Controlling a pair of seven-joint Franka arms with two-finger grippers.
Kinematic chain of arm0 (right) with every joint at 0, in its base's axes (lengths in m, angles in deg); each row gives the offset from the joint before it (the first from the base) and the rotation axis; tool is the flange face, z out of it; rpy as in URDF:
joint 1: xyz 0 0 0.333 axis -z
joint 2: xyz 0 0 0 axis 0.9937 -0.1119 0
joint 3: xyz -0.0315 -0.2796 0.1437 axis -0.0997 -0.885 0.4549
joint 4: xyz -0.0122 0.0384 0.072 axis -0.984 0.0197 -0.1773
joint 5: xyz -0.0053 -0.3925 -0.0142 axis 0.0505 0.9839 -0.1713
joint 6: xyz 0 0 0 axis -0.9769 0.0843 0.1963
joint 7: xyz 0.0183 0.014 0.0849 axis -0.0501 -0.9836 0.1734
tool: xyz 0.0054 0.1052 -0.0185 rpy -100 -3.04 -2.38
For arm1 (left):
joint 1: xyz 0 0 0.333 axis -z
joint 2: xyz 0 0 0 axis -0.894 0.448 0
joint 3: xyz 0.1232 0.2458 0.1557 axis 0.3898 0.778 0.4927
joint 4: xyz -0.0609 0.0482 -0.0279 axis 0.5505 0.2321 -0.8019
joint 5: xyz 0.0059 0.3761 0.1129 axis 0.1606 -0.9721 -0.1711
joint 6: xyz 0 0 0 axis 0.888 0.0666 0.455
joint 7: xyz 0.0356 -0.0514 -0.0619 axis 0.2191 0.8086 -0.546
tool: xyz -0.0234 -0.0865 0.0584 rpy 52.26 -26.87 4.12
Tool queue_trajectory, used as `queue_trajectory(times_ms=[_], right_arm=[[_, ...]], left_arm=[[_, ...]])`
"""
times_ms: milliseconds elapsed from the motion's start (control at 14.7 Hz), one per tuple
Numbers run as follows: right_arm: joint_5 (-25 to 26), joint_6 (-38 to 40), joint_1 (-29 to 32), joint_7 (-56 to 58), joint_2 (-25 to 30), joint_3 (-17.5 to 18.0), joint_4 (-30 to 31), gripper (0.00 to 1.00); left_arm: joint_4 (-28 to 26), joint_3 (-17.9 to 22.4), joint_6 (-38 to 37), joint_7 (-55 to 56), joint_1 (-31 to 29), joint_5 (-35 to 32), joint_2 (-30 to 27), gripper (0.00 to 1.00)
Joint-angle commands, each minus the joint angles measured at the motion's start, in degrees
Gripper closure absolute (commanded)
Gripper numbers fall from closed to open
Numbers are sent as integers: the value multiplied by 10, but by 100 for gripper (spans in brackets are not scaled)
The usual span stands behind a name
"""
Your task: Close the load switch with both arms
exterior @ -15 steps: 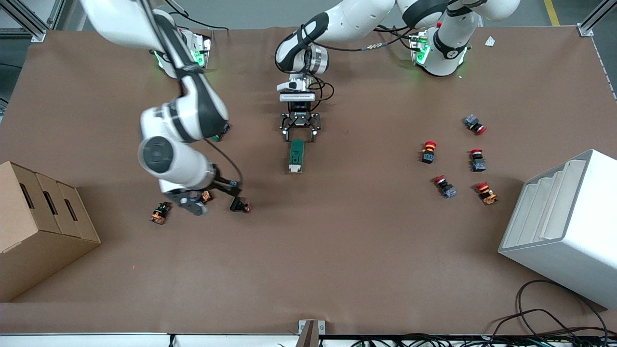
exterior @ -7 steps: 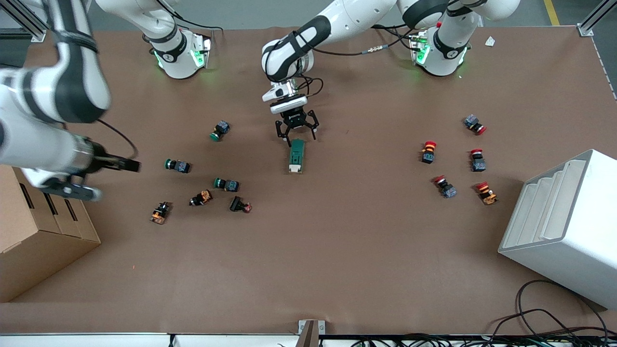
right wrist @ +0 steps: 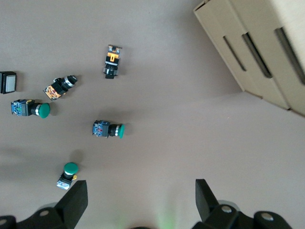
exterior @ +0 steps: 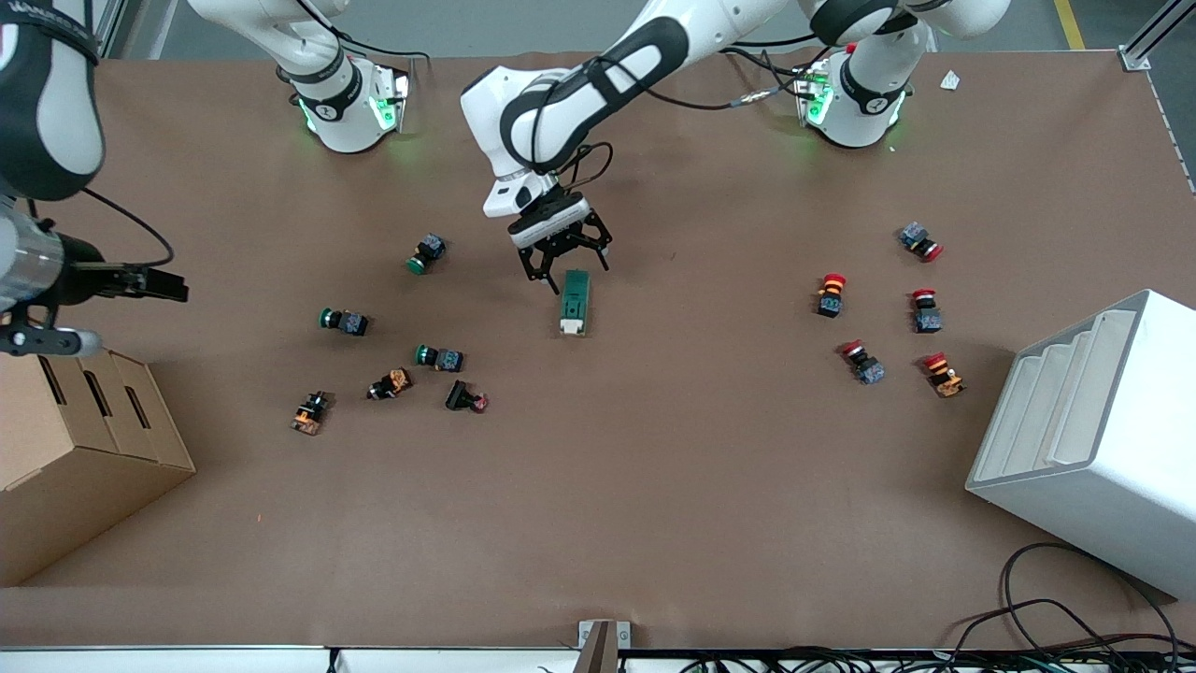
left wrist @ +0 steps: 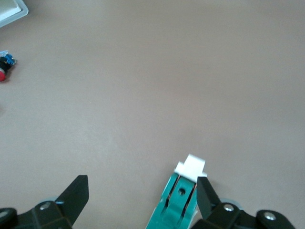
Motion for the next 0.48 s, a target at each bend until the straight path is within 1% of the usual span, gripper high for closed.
queue_trajectory(times_ms=[0, 136, 409], right_arm=[[10, 14, 38, 25, -5, 10, -47, 0], [10, 13, 42, 25, -5, 10, -60, 0], [7, 26, 42, 25, -10, 11, -84, 0]], left_arm=[[-1, 0, -16, -59, -28, 31, -43, 0], [1, -1, -22, -114, -62, 69, -74, 0], [1, 0, -23, -285, -155, 184, -176, 0]])
